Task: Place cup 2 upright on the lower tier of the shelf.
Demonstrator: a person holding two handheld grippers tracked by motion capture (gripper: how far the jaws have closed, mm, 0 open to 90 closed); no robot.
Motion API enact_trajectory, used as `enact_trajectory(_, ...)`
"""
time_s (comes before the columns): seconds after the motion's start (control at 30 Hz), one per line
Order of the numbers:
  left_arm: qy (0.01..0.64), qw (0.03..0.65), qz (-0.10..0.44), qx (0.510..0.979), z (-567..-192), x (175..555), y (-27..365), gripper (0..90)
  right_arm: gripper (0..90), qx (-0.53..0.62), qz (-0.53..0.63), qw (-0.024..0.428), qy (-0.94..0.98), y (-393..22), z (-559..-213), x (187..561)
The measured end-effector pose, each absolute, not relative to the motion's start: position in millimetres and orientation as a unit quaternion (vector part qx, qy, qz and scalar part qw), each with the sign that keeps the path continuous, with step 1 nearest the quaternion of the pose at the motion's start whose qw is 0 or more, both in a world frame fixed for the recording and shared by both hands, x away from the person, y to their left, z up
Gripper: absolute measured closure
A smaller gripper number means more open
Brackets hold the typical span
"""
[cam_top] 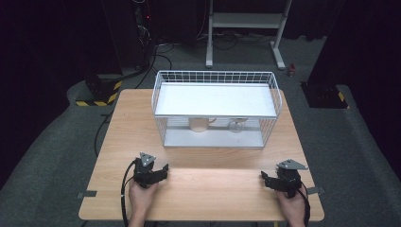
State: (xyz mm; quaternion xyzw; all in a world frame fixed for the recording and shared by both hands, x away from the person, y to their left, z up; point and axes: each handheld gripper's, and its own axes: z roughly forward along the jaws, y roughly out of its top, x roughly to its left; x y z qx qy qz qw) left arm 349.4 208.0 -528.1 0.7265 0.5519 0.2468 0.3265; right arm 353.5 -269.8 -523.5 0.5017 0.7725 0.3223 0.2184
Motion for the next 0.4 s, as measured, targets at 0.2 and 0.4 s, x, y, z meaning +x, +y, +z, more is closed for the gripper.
enact_trajectory(0.2,0.553,0.324,0.25,0.726,-528.3,349.5,206.7,25.5,21.9,0.501,0.322,0.219,0.773,-269.8,-523.6,353.4)
enact_trajectory(0.4,0.555,0.322,0.251,0.725,-528.2,349.0,206.1,25.5,21.9,0.501,0.322,0.219,0.773,-269.8,-523.6,353.4)
